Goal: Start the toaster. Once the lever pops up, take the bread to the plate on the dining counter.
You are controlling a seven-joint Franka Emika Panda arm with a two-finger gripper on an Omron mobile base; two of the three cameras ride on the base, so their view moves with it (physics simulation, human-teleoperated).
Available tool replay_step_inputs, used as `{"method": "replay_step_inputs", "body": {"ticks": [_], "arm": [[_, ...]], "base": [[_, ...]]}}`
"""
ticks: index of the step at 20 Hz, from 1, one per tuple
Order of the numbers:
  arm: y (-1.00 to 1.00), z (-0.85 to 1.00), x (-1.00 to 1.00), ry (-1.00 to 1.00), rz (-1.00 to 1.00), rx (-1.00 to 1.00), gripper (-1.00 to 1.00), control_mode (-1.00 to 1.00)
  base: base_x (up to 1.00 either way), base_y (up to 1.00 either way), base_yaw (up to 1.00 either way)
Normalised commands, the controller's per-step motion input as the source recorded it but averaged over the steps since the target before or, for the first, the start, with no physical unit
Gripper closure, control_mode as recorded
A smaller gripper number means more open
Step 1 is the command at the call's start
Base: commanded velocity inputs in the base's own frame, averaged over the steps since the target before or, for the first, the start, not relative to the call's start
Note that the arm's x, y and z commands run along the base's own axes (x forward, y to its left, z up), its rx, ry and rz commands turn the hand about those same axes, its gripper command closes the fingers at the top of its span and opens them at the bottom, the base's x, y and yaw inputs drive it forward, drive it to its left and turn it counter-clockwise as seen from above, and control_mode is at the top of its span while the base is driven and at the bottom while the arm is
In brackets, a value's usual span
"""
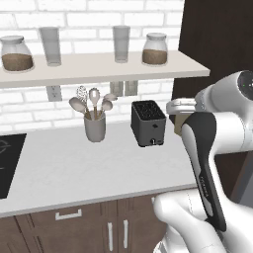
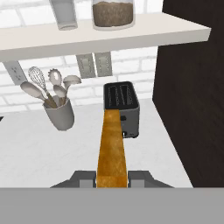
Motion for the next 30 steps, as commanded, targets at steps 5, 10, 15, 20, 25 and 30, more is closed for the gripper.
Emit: {"method": "replay_step_inputs", "body": {"ticks": [5, 10, 15, 20, 25, 30], "arm": [[0.00, 0.00, 0.00, 0.00, 0.00, 0.00, 1.00, -1.00], [0.00, 0.00, 0.00, 0.00, 0.00, 0.00, 1.00, -1.00], [0.00, 0.00, 0.00, 0.00, 0.00, 0.00, 1.00, -1.00], [0.00, 0.00, -0.08, 0.00, 0.00, 0.00, 1.00, -1.00], [0.00, 0.00, -0.43, 0.00, 0.00, 0.00, 1.00, -1.00], [0.00, 0.00, -0.64, 0.01, 0.22, 0.03, 1.00, -1.00]], "base": [[0.00, 0.00, 0.00], [0.00, 0.00, 0.00], [0.00, 0.00, 0.00], [0.00, 0.00, 0.00], [0.00, 0.00, 0.00], [0.00, 0.00, 0.00]]}}
